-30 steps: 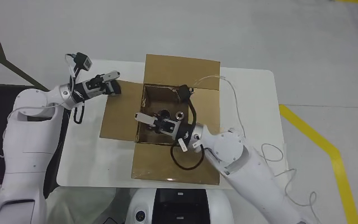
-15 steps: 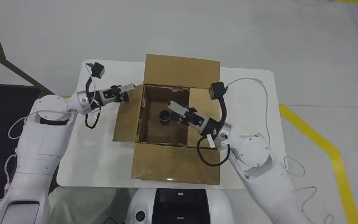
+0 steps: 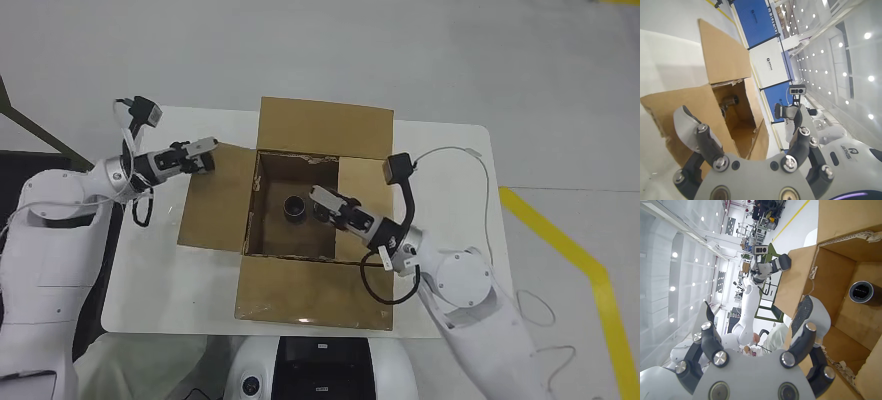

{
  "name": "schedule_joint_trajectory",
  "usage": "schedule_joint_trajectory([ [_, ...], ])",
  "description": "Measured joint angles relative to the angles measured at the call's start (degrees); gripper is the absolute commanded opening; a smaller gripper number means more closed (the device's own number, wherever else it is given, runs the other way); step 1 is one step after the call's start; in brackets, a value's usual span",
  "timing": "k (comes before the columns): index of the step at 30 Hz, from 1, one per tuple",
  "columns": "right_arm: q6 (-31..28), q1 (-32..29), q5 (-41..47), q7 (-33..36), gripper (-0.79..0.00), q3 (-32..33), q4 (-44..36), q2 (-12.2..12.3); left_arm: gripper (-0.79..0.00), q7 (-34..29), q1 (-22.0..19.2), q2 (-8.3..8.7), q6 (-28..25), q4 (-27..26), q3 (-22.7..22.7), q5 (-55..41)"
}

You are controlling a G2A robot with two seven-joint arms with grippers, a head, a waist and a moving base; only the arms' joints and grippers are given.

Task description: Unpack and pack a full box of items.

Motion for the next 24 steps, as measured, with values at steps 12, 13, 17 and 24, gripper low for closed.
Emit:
schedule_joint_trajectory([
  [12, 8.13, -2.75, -1.89, 1.59, 0.0, 4.58, -2.64, 1.19, 0.0, 2.94, -2.82, 0.01, 5.39, -8.81, 1.64, 0.32],
  [13, 9.1, -3.11, -1.81, 2.04, 0.0, 5.17, -2.92, 1.33, 0.0, 3.08, -3.54, -0.07, 5.88, -8.94, 2.69, 0.8],
  [17, 10.74, -4.13, -1.25, 3.47, 0.0, 6.67, -2.99, 1.73, 0.0, 4.28, -5.65, -0.38, 8.01, -8.99, 6.16, 3.0],
  [24, 11.28, -5.2, -0.33, 4.13, 0.0, 7.94, -3.03, 2.13, 0.0, 4.61, -7.63, -0.81, 9.8, -9.74, 10.52, 4.74],
])
